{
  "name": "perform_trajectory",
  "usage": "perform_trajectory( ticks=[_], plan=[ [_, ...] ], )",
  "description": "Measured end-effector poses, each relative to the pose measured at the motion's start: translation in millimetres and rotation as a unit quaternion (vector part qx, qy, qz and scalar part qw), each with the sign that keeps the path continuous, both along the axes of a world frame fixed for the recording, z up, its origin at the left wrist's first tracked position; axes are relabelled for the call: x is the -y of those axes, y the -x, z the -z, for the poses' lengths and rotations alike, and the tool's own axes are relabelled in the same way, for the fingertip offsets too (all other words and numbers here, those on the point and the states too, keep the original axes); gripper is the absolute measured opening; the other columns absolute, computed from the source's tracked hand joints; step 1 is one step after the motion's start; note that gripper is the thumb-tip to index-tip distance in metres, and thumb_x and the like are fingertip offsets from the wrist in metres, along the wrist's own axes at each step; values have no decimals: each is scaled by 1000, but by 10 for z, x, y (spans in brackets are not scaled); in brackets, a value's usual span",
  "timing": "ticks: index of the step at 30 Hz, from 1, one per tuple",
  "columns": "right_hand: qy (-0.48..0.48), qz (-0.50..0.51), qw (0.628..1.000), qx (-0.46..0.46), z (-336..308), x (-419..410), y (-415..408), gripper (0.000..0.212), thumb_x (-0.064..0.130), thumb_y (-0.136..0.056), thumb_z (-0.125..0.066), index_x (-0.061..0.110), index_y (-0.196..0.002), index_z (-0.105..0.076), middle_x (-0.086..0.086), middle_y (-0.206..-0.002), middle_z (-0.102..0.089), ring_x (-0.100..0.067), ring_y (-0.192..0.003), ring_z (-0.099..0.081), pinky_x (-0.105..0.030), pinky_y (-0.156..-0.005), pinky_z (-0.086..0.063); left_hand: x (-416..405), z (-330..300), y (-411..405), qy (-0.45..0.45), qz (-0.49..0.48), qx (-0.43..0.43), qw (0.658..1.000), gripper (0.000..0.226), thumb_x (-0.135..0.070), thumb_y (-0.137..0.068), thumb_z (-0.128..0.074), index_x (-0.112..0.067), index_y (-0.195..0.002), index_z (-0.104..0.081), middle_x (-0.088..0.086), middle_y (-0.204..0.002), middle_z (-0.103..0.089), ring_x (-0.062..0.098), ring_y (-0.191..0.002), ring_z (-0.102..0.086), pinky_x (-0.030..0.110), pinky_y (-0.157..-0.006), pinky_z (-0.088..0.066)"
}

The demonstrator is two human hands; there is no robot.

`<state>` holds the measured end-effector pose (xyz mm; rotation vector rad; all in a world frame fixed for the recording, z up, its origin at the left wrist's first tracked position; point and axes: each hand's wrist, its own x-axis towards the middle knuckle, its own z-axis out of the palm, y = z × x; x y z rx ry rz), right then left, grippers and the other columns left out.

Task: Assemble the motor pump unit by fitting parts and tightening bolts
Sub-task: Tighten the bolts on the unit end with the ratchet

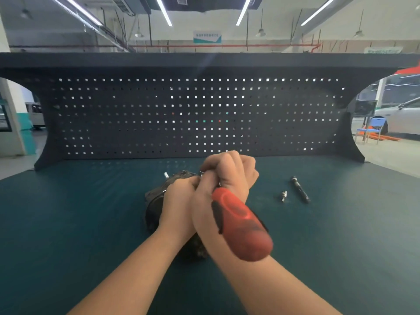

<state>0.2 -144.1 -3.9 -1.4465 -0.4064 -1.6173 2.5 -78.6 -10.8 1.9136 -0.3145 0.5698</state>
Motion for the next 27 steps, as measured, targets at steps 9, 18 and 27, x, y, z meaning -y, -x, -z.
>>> perform_trajectory(
  ticks=[9, 18, 27],
  plan=[
    [-87, -227, 954, -173, 46, 631, -136, 16, 21, -73, -42, 14, -61, -52, 8, -59, -46, -5, -59, -42, -21, -55, -35, -25, -22, 9, 12, 97, -5, 995, 20, -17, -85, -69, -22, -66, -73, -10, -64, -73, -5, -58, -63, 7, -58, -43],
    [-214, -359, 814, -403, 22, 744, -274, 23, 43, -63, -62, 22, -64, -70, 6, -66, -54, -9, -64, -45, -28, -66, -36, -20, -21, 8, -2, 73, -9, 997, 22, -31, -88, -66, -33, -68, -73, -6, -64, -72, 21, -59, -59, 32, -65, -49],
    [-357, -420, 712, -436, 12, 783, -382, 40, 59, -80, -63, 21, -87, -72, 0, -87, -54, -15, -79, -46, -31, -68, -39, -26, -47, 23, -14, 87, -7, 996, 31, -30, -89, -66, -25, -59, -74, -7, -58, -70, 1, -42, -42, 12, -48, -35]
  ],
)
